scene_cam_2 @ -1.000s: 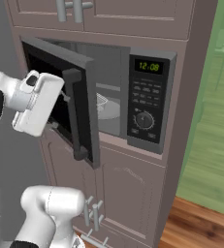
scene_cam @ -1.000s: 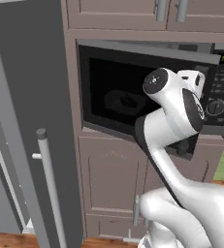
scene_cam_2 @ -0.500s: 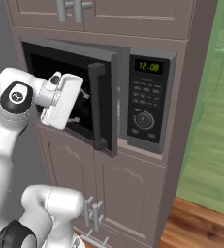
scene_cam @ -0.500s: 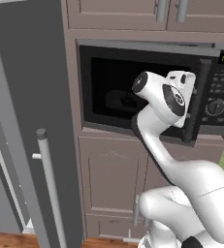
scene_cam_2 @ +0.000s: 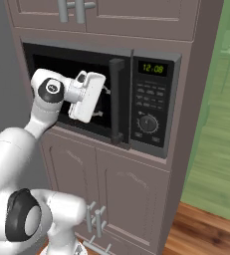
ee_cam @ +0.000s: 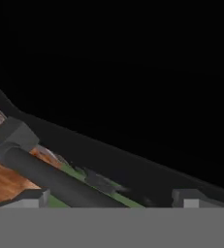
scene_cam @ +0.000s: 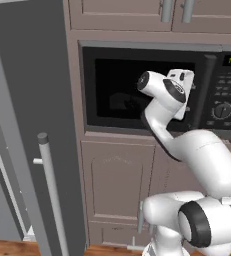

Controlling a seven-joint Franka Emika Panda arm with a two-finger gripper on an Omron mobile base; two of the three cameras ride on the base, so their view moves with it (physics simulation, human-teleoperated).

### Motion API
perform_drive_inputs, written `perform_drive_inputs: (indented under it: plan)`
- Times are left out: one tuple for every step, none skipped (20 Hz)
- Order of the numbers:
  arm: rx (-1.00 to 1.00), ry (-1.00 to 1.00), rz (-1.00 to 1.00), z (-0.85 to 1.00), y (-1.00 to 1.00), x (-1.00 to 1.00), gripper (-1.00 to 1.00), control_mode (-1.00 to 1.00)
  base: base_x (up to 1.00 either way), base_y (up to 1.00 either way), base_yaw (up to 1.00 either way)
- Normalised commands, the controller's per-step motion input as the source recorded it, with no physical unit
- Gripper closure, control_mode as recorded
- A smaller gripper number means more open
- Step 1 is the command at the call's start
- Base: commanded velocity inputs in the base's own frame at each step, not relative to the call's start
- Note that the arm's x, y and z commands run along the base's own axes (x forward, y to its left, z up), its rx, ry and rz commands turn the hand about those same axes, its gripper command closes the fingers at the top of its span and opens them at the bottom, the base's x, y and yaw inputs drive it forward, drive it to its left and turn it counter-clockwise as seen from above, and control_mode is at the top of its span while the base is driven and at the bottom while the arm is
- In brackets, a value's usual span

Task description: Place the tupperware containing the fish and carrot meal in the microwave. Close the microwave door and press the start button to reheat the meal.

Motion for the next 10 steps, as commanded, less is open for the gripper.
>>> perform_drive_inputs:
  plan:
    - [0.03,-0.05,0.12,0.0,-0.48,0.98,-1.0,-1.0,0.0,0.0,0.0]
    - [0.02,-0.07,0.13,0.0,-0.46,1.0,-1.0,-1.0,0.0,0.0,0.0]
    - [0.01,-0.09,0.15,0.0,-0.43,1.0,-1.0,-1.0,0.0,0.0,0.0]
    - [0.0,-0.13,0.18,-0.02,-0.41,1.0,-1.0,-1.0,0.0,0.0,0.0]
    - [0.0,-0.19,0.21,-0.04,-0.41,1.0,-1.0,-1.0,0.0,0.0,0.0]
    - [0.0,-0.26,0.26,-0.08,-0.41,0.94,-1.0,-1.0,0.0,0.0,0.0]
    - [0.0,-0.35,0.33,-0.09,-0.41,0.74,-1.0,-1.0,0.0,0.0,0.0]
    - [0.0,-0.41,0.39,-0.09,-0.47,0.59,-1.0,-1.0,0.0,0.0,0.0]
    - [0.01,-0.44,0.43,-0.1,-0.53,0.49,-1.0,-1.0,0.0,0.0,0.0]
    - [0.02,-0.44,0.45,-0.15,-0.55,0.36,-1.0,-1.0,0.0,0.0,0.0]
